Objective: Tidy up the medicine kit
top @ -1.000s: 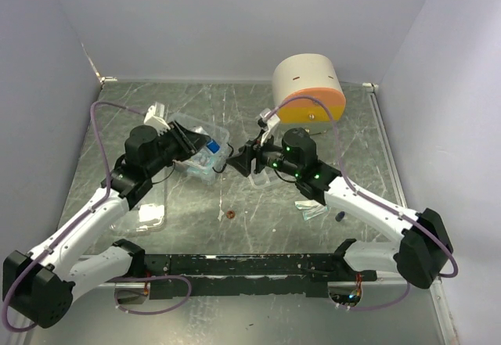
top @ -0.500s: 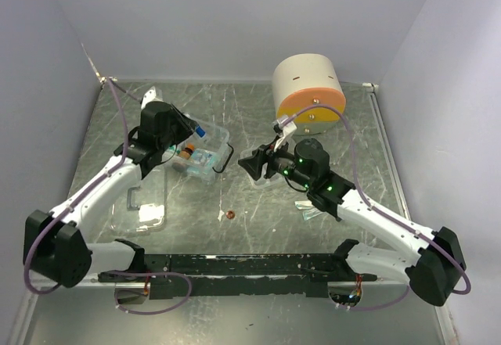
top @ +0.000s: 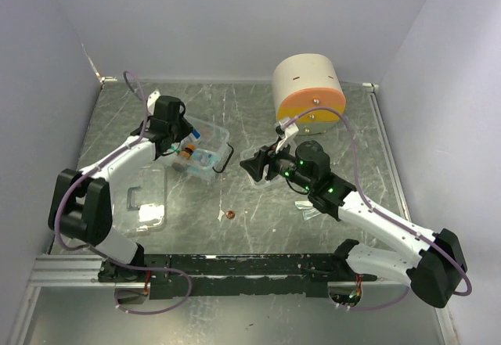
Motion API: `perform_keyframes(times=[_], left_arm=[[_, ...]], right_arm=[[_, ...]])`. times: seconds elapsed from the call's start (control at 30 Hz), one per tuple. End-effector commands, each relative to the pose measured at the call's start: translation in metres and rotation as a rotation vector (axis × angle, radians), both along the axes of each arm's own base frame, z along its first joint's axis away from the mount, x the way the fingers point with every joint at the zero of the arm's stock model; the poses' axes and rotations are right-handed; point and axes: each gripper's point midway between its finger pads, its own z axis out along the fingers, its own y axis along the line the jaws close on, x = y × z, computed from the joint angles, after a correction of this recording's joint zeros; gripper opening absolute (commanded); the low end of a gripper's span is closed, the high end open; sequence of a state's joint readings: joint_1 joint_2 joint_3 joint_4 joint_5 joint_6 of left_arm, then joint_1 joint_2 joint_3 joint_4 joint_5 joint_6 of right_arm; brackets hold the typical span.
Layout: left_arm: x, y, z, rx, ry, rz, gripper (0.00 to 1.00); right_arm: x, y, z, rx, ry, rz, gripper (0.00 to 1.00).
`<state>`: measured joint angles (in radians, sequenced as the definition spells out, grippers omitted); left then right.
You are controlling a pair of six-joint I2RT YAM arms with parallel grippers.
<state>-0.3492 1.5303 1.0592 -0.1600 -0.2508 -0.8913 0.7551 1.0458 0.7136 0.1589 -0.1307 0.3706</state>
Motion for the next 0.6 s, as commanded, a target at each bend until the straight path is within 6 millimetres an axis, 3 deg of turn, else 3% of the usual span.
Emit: perform_keyframes(times=[0.0,0.2,0.57], left_arm=[[0.018,0.001,0.001,-0.022,-0.038,0.047,0.36],[0.029,0.0,-0.017,-0.024,-0.044,0.072,0.38],[0.039,0.006,-0.028,0.021,-0.056,0.093,0.47]], right_arm=[[0.001,-0.003,-0.002,0.016,0.009,-0.018,0.59],[0.003,-0.002,-0.006,0.004,0.015,-0.021,0.59],[0.006,0.002,-0.007,-0.001,0.027,-0.019,0.59]])
